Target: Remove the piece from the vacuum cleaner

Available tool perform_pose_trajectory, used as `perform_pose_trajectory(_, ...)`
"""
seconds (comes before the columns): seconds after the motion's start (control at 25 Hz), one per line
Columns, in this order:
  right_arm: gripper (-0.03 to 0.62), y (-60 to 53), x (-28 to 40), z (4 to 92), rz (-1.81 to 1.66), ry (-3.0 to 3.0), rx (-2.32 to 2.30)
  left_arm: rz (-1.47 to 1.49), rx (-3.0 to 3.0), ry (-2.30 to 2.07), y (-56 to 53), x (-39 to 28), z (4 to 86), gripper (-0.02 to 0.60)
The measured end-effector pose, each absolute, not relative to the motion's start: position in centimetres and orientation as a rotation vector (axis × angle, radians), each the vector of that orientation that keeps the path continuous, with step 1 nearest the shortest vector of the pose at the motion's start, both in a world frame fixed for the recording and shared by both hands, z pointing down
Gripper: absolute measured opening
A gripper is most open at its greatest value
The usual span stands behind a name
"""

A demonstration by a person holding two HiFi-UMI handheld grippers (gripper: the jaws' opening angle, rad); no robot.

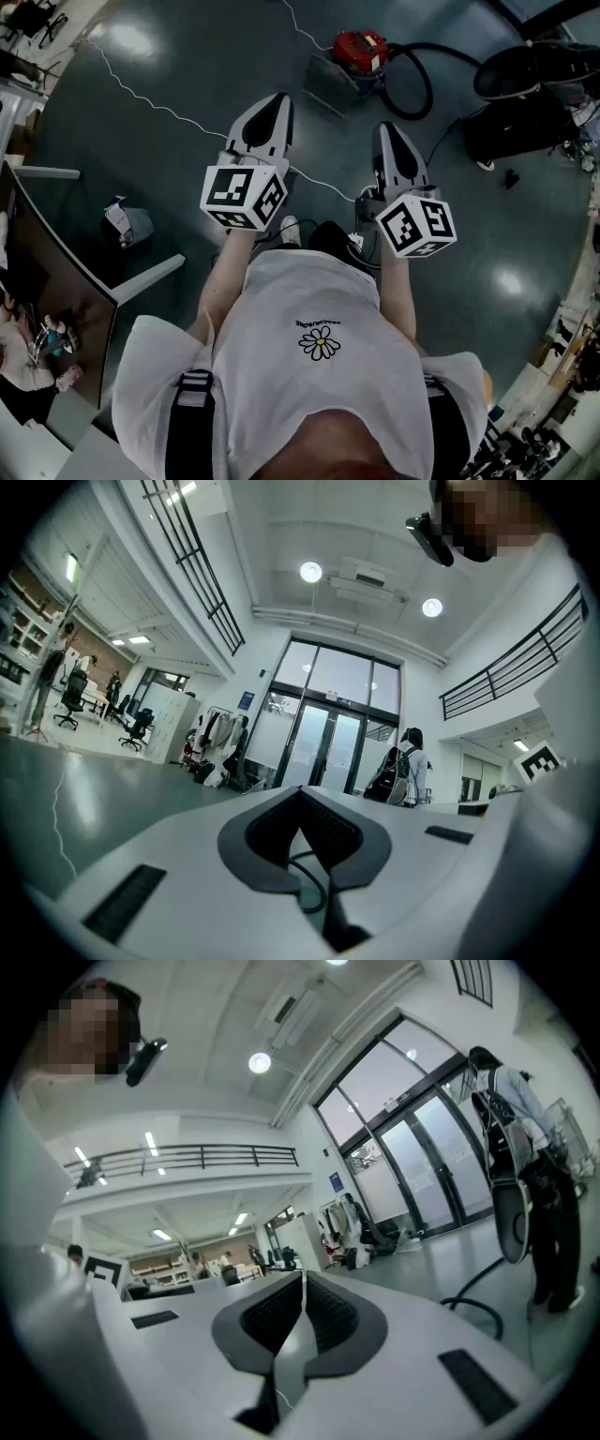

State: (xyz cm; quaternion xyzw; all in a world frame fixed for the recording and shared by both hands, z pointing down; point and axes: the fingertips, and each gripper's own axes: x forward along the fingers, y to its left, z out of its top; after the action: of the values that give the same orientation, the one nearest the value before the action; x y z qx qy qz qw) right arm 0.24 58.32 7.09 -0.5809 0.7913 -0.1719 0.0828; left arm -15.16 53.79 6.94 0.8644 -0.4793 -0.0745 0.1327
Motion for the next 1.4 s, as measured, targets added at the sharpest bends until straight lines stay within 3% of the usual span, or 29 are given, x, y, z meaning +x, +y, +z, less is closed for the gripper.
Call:
perform_pose_trajectory(0.04,0.020,57.6,0.5,7.4,-0.513,2.365,-1.762,-0.214,2.497,-1.396,52.9,-15.3,7.1,0.005)
perform_pose_trajectory(0.4,0.014,48.9,4.0,10.3,-0.546,2.352,-1.821,-0.146,2.461,-1.405,44.9,-12.9,10.2,0.005)
perform_pose_trajectory(1.04,0.014,20.1,12.6,11.3,-0.473,2.622,-1.821,-0.196,2.364,-1.492,18.9,-5.2,9.8,0.005)
perform_pose_trajectory(1.4,0.014,14.1,13.7,13.8,-0.502,2.699,-1.860,-0.213,2.270,-1.503,12.8,-6.3,13.3,0.005)
